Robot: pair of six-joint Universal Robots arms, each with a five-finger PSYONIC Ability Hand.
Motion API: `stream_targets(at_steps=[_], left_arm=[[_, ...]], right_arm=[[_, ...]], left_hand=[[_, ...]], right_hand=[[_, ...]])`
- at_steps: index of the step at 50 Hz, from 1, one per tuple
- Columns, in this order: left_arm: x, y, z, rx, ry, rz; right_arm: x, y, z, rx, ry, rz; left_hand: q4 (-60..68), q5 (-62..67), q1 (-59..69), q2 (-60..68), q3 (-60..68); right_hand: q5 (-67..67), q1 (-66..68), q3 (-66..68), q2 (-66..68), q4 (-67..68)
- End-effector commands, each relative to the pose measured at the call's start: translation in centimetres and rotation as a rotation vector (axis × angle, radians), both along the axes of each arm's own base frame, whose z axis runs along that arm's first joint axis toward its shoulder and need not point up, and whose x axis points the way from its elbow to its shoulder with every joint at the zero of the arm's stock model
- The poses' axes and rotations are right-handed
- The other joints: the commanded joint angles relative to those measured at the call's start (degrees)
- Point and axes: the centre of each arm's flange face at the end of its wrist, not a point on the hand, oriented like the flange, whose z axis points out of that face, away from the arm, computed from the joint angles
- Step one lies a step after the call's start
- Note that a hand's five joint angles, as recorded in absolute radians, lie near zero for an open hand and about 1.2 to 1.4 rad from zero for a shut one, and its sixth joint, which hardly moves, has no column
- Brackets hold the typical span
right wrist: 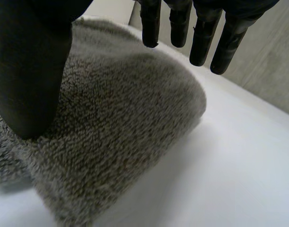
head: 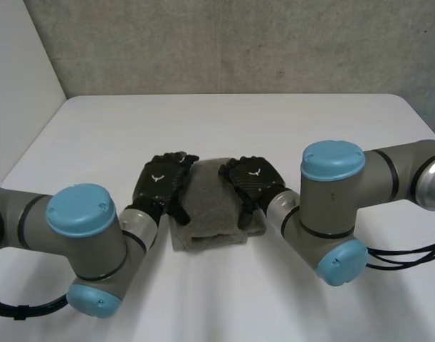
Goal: Fold the towel.
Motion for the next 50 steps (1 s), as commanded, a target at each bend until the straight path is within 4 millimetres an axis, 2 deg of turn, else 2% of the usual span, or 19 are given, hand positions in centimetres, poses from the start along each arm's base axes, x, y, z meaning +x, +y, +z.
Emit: stream_targets(at_steps=[1,3,4,5,6,7,8,9,11,12,13,14,15,17,20,22,29,31,50], left_arm=[[-0.2,0.0,0.6,-0.035,-0.027,-0.012],[-0.5,0.0,2.5,-0.09,-0.026,-0.019],[-0.5,0.0,2.5,-0.091,-0.026,-0.019],[-0.6,-0.1,3.8,-0.12,-0.018,-0.019],[-0.6,-0.2,5.4,-0.151,-0.004,-0.017],[-0.6,-0.2,5.4,-0.151,-0.004,-0.017],[-0.5,-0.2,7.4,-0.182,0.016,-0.01],[-0.5,-0.2,7.4,-0.182,0.016,-0.01],[-0.1,-0.1,11.6,-0.244,0.054,0.014],[0.2,0.1,13.5,-0.268,0.069,0.026],[0.2,0.1,13.6,-0.268,0.069,0.026],[0.5,0.3,15.4,-0.286,0.079,0.038],[0.5,0.3,15.4,-0.287,0.079,0.038],[1.2,0.9,18.5,-0.299,0.084,0.05],[2.5,1.0,20.6,-0.266,0.063,0.081],[3.2,1.0,21.1,-0.235,0.047,0.101],[4.1,1.4,21.5,-0.19,0.042,0.118],[4.6,1.6,22.4,-0.211,0.056,0.137],[4.7,1.7,22.1,-0.209,0.054,0.143]], right_arm=[[-0.3,0.4,0.3,0.039,0.024,-0.002],[-0.4,0.3,1.1,0.025,0.012,-0.008],[-0.6,0.0,2.9,-0.008,-0.013,-0.021],[-1.1,-0.2,5.5,-0.059,-0.051,-0.038],[-1.1,-0.2,5.5,-0.06,-0.052,-0.038],[-1.6,-0.3,8.2,-0.108,-0.095,-0.057],[-2.4,-0.4,11.0,-0.156,-0.143,-0.087],[-2.4,-0.4,11.1,-0.157,-0.143,-0.088],[-4.3,-0.7,15.4,-0.241,-0.211,-0.182],[-4.3,-0.7,15.4,-0.242,-0.211,-0.182],[-5.4,-0.9,17.1,-0.281,-0.229,-0.237],[-6.2,-1.1,18.1,-0.305,-0.234,-0.276],[-6.3,-1.1,18.1,-0.305,-0.234,-0.276],[-7.3,-1.4,18.8,-0.316,-0.236,-0.319],[-8.7,-1.6,19.5,-0.307,-0.228,-0.367],[-9.5,-1.7,19.5,-0.284,-0.209,-0.388],[-9.7,-1.5,20.0,-0.283,-0.207,-0.396],[-9.7,-1.5,20.0,-0.283,-0.207,-0.396],[-9.2,-1.3,19.3,-0.262,-0.199,-0.352]], left_hand=[[1.8,0.8,1.6,1.7,1.7],[1.8,0.8,1.6,1.7,1.7],[1.8,0.8,1.6,1.7,1.7],[1.8,0.8,1.6,1.7,1.7],[1.6,0.7,1.4,1.5,1.6],[1.6,0.7,1.4,1.5,1.5],[1.6,0.7,1.4,1.5,1.5],[1.6,0.7,1.4,1.5,1.5],[1.4,0.5,1.2,1.4,1.4],[1.4,0.5,1.2,1.4,1.4],[1.4,0.5,1.2,1.4,1.4],[1.3,0.3,1.1,1.2,1.2],[1.3,0.3,1.1,1.2,1.2],[1.1,0.2,0.9,1.0,1.0],[0.6,-0.3,0.4,0.5,0.5],[0.6,-0.3,0.4,0.5,0.5],[0.7,-0.2,0.6,0.7,0.7],[0.7,-0.2,0.6,0.7,0.7],[0.6,-0.3,0.4,0.5,0.5]], right_hand=[[-3.8,-3.1,-4.1,-4.3,-4.9],[-3.8,-3.1,-4.1,-4.3,-4.9],[-3.8,-3.1,-4.1,-4.3,-4.9],[-3.8,-3.1,-4.1,-4.3,-4.9],[-3.8,-3.1,-4.1,-4.3,-4.9],[-3.8,-3.1,-4.1,-4.3,-4.9],[-3.8,-3.1,-4.1,-4.3,-4.9],[-3.8,-3.1,-4.1,-4.3,-4.9],[-3.8,-3.1,-4.1,-4.3,-4.9],[-3.8,-3.1,-4.1,-4.3,-4.9],[-3.8,-3.1,-4.1,-4.3,-4.9],[-3.8,-3.1,-4.1,-4.3,-4.9],[-3.8,-3.1,-4.1,-4.3,-4.9],[-3.8,-3.1,-4.1,-4.3,-4.9],[-3.8,-3.1,-4.1,-4.3,-4.9],[-3.8,-3.1,-4.1,-4.3,-4.9],[-3.8,-3.1,-4.1,-4.3,-4.9],[-3.8,-3.1,-4.1,-4.3,-4.9],[-3.8,-3.1,-4.1,-4.3,-4.9]])
